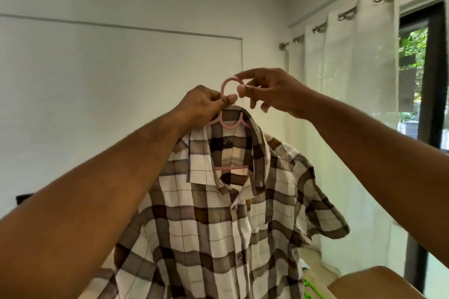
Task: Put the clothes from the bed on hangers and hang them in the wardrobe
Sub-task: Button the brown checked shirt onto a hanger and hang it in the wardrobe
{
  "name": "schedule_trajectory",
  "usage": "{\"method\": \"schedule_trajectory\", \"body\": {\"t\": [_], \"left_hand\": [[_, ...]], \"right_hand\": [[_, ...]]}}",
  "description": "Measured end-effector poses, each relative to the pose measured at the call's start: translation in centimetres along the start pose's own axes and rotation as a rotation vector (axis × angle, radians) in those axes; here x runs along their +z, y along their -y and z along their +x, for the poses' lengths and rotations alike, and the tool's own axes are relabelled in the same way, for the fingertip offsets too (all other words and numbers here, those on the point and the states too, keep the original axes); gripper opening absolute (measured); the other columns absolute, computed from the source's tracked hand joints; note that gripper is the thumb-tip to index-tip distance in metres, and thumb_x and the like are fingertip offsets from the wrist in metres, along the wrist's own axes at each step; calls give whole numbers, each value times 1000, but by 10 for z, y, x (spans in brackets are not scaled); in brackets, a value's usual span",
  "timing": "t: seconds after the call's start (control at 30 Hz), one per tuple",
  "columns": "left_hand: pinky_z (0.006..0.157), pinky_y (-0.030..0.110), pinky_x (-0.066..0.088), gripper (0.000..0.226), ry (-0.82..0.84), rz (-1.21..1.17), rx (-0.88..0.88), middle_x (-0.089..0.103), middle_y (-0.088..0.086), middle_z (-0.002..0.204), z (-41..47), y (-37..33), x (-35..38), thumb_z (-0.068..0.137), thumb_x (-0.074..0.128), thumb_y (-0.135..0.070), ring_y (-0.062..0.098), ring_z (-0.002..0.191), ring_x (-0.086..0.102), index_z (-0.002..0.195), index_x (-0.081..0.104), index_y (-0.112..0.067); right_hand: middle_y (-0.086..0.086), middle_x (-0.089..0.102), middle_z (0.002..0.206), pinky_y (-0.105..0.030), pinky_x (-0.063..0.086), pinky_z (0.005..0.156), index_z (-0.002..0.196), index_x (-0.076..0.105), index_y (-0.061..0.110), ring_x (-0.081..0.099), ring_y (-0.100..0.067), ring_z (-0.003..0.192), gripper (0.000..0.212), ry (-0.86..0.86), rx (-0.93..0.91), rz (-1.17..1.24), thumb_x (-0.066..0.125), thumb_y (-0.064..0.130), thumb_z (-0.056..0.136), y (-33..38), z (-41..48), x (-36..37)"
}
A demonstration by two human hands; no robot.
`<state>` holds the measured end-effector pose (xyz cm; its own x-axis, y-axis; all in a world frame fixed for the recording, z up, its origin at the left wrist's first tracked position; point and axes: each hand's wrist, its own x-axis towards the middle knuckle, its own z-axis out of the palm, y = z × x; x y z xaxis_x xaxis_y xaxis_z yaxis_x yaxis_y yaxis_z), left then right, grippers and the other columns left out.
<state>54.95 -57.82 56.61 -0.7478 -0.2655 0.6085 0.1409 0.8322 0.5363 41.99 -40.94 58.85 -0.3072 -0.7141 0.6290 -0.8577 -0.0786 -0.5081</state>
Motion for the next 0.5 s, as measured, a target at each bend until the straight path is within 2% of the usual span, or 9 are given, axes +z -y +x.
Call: {"method": "schedule_trajectory", "body": {"t": [0.07, 0.13, 0.23, 0.33, 0.4, 0.5], "left_hand": [[46, 14, 39, 36, -24, -15, 30, 60, -9, 55, -1, -2, 1, 93, 62, -49, 2, 40, 46, 89, 77, -17], [42, 13, 36, 33, -25, -22, 47, 53, -12, 45, -1, -3, 0, 91, 65, -47, 3, 38, 42, 79, 74, -18], [44, 14, 38, 34, -18, 10, 60, 54, -13, 44, -1, -2, 3, 90, 66, -48, 4, 39, 43, 76, 73, -18], [53, 23, 43, 37, -37, 42, 85, 58, -6, 52, 1, -2, 5, 88, 66, -50, 7, 44, 47, 75, 72, -16], [57, 29, 42, 43, -23, 42, 98, 58, 5, 60, 3, -4, 6, 85, 65, -53, 14, 49, 46, 80, 74, -12], [51, 23, 38, 40, -6, 92, 100, 53, 4, 58, 8, -5, 12, 87, 67, -52, 9, 46, 41, 79, 73, -13]], "right_hand": [[-5, 74, 86, -31, 54, 58, 122, 68, 15, 67, -15, 65, 31, -19, -51, -168, 70, 27, 94, 6, 5, -1], [-5, 73, 77, -26, 52, 53, 107, 73, 11, 62, -11, 55, 19, -38, -70, -241, 67, 26, 96, 9, 9, -2], [-6, 72, 80, -24, 53, 54, 97, 73, 9, 63, -12, 59, 32, -18, -46, -262, 62, 40, 97, 10, 12, -3], [-6, 74, 85, -32, 57, 61, 101, 72, 8, 68, -17, 68, 33, 11, -38, -220, 61, 40, 98, 7, 15, -2], [-6, 75, 83, -30, 56, 57, 106, 71, 9, 68, -16, 64, 33, 30, -42, -180, 60, 39, 99, 6, 17, -2], [-8, 74, 75, -22, 51, 47, 104, 72, 8, 64, -15, 54, 30, 71, -81, -227, 57, 34, 101, 10, 22, -1]]}}
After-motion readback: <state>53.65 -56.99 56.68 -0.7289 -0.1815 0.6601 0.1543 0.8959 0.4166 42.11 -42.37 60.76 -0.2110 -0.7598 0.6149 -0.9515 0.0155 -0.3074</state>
